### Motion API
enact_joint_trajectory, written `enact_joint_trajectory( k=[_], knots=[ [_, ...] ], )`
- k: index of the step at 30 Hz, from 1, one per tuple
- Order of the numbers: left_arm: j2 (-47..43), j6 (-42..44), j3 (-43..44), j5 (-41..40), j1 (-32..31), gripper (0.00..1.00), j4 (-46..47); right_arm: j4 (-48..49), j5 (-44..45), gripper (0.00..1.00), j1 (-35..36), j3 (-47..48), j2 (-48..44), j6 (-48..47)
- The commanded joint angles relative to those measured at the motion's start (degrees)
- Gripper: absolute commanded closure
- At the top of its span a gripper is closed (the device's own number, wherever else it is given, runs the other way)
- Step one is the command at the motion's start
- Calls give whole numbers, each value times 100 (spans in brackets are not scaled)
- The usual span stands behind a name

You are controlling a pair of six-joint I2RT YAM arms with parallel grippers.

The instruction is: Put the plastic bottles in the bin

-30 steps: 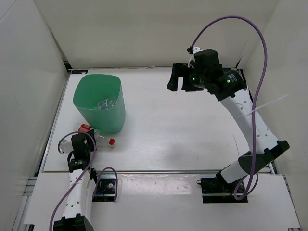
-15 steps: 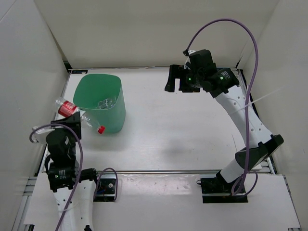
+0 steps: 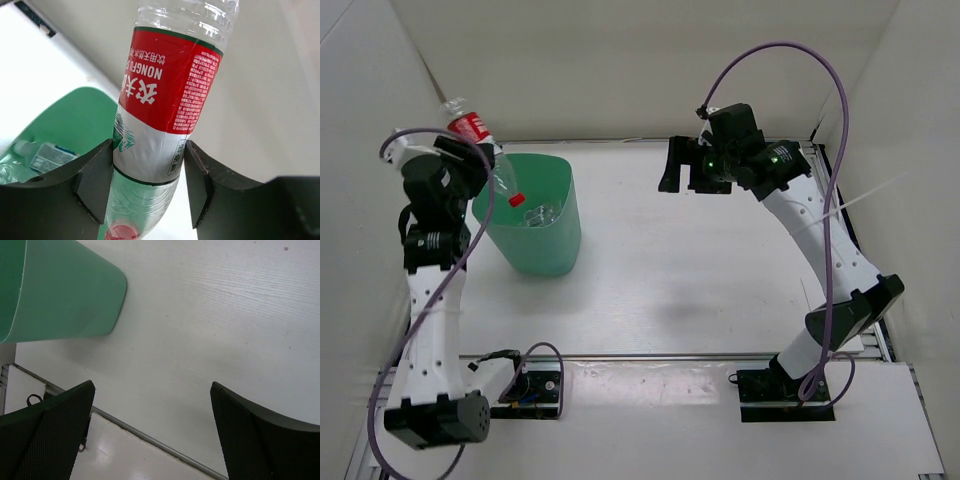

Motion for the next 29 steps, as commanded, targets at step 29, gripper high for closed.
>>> enact_joint_trajectory(
  k=[29],
  knots=[
    [-3100,2040,-2862,-4592,-900,0,-2377,-279,-778,0,-629,-909,-949,526]
  ],
)
